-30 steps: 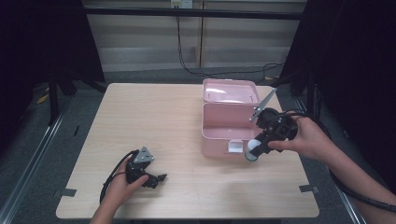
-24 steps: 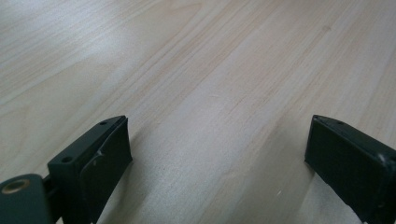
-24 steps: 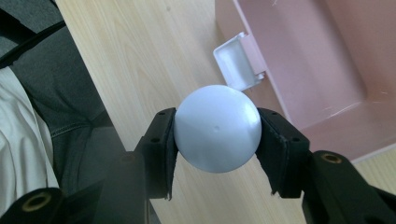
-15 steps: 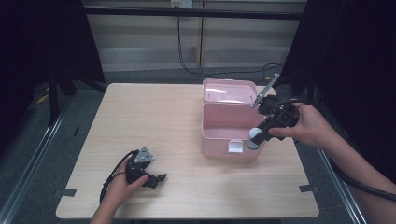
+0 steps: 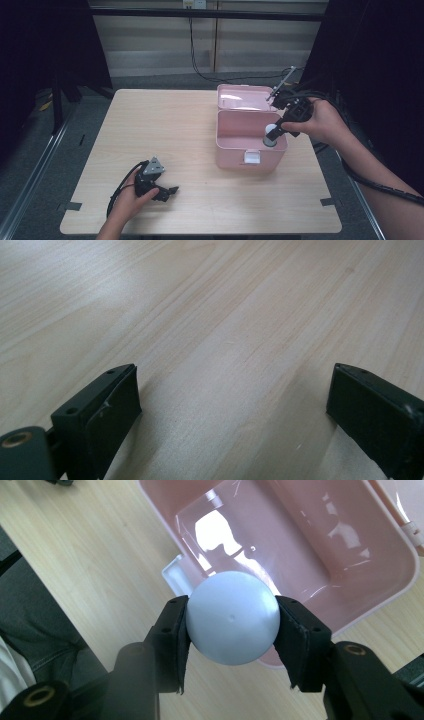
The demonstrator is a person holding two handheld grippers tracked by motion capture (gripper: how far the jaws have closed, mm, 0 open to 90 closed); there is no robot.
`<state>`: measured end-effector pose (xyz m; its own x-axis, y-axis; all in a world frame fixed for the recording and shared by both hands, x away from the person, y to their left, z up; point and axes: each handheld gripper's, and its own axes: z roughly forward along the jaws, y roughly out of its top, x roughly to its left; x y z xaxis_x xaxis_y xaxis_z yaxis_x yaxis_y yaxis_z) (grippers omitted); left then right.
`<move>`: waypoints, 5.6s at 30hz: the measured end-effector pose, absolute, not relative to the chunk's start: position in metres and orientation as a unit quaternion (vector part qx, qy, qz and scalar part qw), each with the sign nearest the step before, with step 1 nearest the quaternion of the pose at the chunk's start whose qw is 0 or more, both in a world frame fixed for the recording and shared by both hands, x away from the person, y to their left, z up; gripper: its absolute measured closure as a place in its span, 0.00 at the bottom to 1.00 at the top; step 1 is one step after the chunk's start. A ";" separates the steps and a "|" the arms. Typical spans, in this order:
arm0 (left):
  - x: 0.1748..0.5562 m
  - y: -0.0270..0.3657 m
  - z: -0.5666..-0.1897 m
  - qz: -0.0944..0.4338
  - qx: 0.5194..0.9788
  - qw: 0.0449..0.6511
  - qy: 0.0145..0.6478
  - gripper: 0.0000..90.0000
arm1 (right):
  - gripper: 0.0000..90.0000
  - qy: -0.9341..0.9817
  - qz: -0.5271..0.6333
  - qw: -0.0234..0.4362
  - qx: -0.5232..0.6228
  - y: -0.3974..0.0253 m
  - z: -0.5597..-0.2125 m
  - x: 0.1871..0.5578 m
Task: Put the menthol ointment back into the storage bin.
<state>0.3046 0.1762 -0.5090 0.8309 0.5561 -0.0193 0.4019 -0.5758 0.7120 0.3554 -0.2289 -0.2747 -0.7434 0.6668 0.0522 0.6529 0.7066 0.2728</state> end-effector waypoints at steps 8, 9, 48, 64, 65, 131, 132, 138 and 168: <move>0.305 0.176 -0.509 0.104 0.881 0.373 0.272 0.07 | 0.56 0.906 0.127 0.036 0.402 -0.225 -0.279 0.374; 0.305 0.176 -0.509 0.104 0.881 0.373 0.272 0.07 | 0.56 0.906 0.127 0.036 0.402 -0.225 -0.279 0.374; 0.304 0.176 -0.509 0.103 0.881 0.373 0.273 0.07 | 0.56 0.833 0.116 0.044 0.540 -0.228 -0.336 0.419; 0.304 0.176 -0.509 0.104 0.882 0.371 0.273 0.07 | 0.56 0.819 0.124 0.043 0.559 -0.225 -0.359 0.434; 0.304 0.176 -0.509 0.104 0.882 0.371 0.273 0.07 | 0.56 0.819 0.124 0.043 0.559 -0.225 -0.359 0.434; 0.304 0.176 -0.509 0.105 0.881 0.372 0.273 0.07 | 0.56 0.794 0.107 0.050 0.596 -0.223 -0.432 0.455; 0.304 0.176 -0.509 0.105 0.881 0.372 0.273 0.07 | 0.56 0.794 0.107 0.050 0.596 -0.223 -0.432 0.455; 0.304 0.176 -0.509 0.105 0.881 0.372 0.273 0.07 | 0.56 0.793 0.107 0.055 0.597 -0.225 -0.434 0.455; 0.305 0.176 -0.509 0.105 0.881 0.372 0.273 0.07 | 0.44 0.797 0.108 0.059 0.591 -0.228 -0.408 0.449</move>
